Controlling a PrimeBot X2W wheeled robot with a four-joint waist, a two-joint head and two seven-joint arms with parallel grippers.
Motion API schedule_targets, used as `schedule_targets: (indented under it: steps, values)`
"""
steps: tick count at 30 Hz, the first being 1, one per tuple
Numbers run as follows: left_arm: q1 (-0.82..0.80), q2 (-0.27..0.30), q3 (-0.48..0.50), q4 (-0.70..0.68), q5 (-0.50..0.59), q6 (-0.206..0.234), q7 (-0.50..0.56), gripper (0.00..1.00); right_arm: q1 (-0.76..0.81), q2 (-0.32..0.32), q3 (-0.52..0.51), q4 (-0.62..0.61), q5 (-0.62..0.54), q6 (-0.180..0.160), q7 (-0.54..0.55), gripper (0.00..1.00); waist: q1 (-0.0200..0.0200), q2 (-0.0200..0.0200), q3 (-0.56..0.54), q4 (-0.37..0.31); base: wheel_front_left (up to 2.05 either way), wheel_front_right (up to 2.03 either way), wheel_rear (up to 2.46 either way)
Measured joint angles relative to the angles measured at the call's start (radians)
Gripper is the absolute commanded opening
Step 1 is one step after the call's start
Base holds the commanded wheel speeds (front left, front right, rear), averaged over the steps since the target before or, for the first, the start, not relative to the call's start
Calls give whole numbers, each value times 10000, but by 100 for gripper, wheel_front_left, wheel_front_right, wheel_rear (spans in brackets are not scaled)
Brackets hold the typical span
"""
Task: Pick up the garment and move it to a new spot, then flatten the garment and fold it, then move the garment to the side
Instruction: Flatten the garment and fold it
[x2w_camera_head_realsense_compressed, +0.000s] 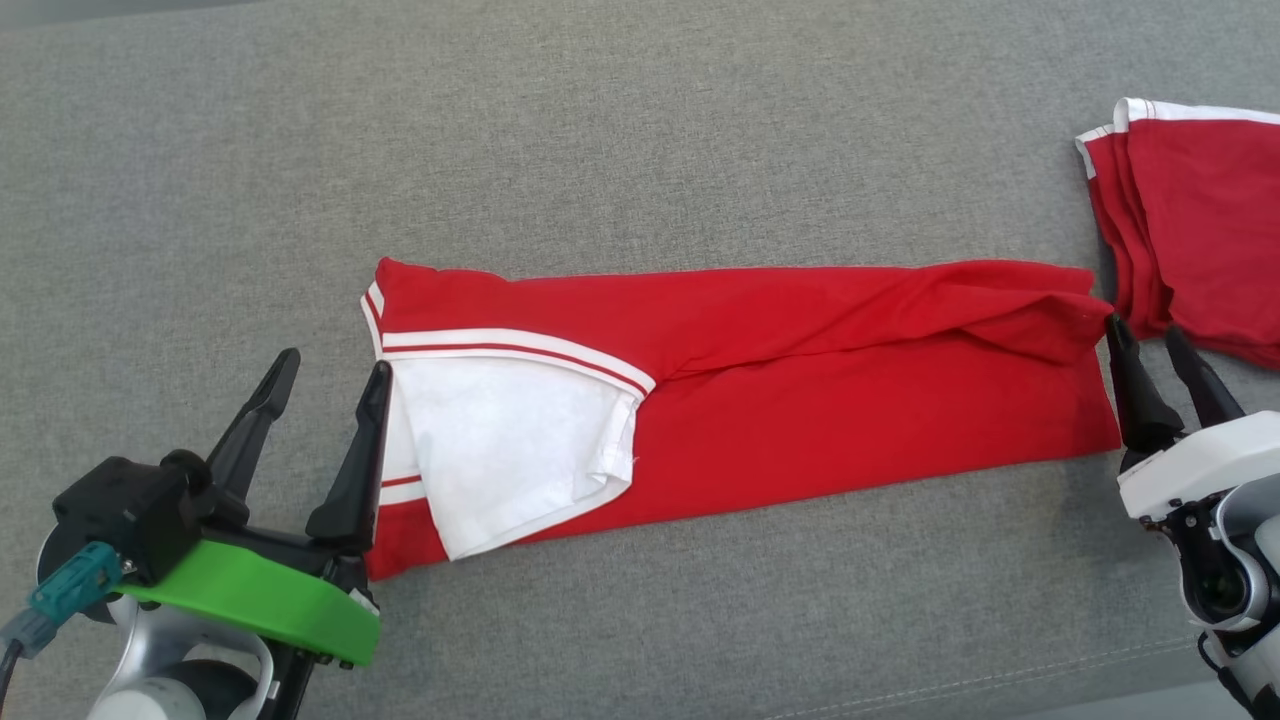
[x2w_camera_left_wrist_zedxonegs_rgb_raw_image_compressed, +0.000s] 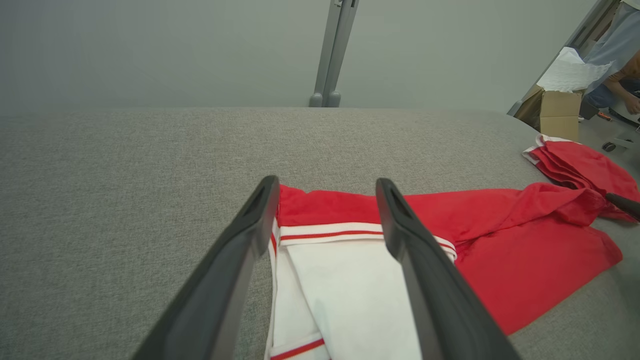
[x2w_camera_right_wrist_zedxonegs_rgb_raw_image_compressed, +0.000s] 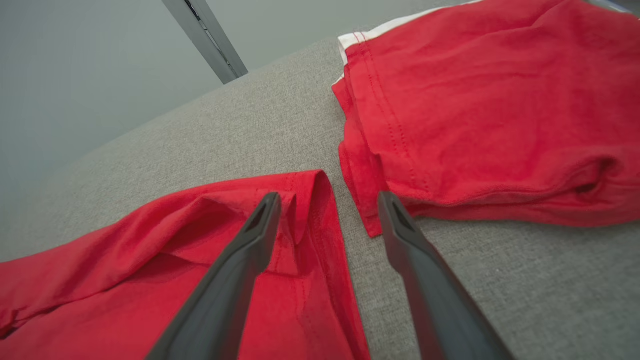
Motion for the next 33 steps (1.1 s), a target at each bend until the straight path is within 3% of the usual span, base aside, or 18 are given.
schedule_targets:
  steps: [19, 33]
  values:
    - [-17, 2, -155, 146, 437, -15, -617, 100, -473, 422, 635, 1511, 63, 700, 253, 100, 0, 0, 169, 427, 0, 0, 0]
    - [-23, -6, -69, 326, 512, 2, -840, 100, -1052, 449, 495, 2232, 468, 1051, 635, 100, 0, 0, 326, 744, 0, 0, 0]
